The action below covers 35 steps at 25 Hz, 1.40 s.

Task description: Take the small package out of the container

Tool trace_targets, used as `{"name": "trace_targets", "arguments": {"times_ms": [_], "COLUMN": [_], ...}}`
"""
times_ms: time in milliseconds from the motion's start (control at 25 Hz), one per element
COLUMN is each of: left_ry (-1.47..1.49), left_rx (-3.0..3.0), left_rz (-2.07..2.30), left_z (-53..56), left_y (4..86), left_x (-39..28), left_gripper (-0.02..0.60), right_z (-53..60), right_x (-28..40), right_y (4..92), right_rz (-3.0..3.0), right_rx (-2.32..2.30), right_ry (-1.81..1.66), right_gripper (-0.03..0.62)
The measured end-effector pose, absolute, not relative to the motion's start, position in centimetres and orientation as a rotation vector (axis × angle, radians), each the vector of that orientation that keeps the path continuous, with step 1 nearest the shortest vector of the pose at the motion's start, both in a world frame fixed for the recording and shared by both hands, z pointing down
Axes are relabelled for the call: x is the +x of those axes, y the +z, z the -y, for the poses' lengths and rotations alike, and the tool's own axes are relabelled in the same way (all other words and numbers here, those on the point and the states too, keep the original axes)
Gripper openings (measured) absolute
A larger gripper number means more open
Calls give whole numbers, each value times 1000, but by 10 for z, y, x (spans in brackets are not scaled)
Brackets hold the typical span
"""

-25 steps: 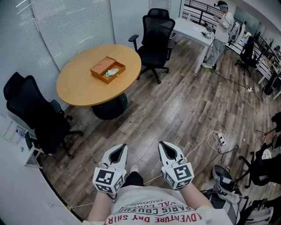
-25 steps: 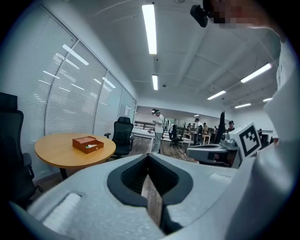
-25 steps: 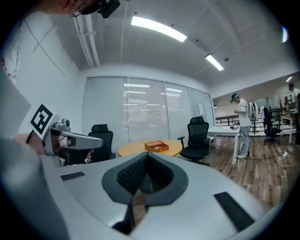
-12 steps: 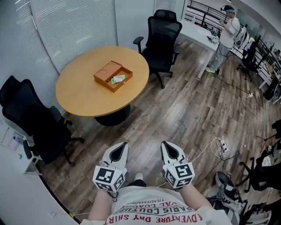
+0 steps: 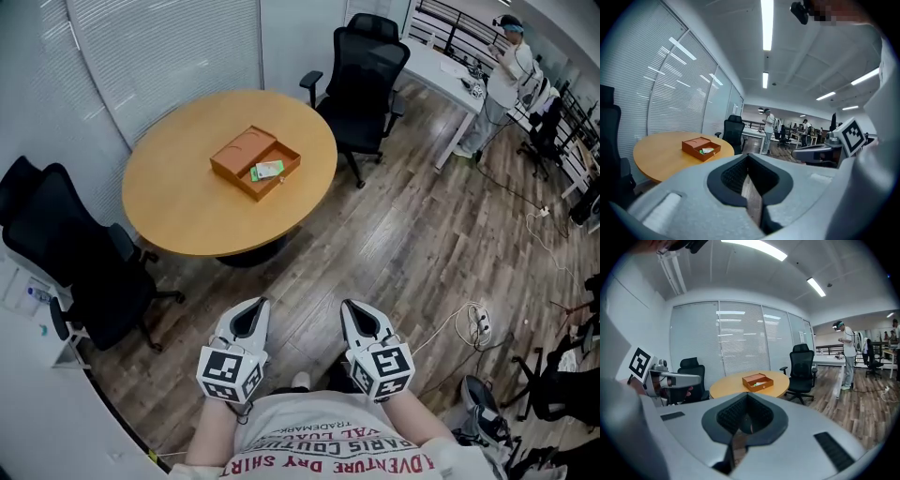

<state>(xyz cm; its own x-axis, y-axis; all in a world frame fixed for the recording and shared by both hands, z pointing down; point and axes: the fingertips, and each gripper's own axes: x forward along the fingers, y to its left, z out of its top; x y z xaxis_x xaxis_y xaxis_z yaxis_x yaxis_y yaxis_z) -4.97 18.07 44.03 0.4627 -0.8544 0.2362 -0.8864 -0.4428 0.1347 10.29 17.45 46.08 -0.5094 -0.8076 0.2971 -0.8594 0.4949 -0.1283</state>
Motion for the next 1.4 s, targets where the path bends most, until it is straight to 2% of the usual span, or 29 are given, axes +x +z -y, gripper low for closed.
{"name": "trace_targets", "arguments": {"times_ms": [480,680,880,1040,1400], "left_ry": [183,173,129,79,85], "left_rx": [2313,2211,2137,2069,1897], "left_rz": [1678,1737,1835,1895,2009], "left_z": [-47,26,95,137,175], "left_y": [457,457,451,455,471], "left_x": [-37,-14,2,9,-34], "left_gripper": [11,11,11,11,11], "right_z": [-14,70,154,214,268], "right_x": [106,118,140,149,93], "right_y": [477,479,462,471,489], "right_rz": [2629,2649,2704,2704,2717], "right_rx": [1203,1088,1007,953,725], "right_ry": [322,321,173,224,254], "right_gripper": [8,8,8,8,8]}}
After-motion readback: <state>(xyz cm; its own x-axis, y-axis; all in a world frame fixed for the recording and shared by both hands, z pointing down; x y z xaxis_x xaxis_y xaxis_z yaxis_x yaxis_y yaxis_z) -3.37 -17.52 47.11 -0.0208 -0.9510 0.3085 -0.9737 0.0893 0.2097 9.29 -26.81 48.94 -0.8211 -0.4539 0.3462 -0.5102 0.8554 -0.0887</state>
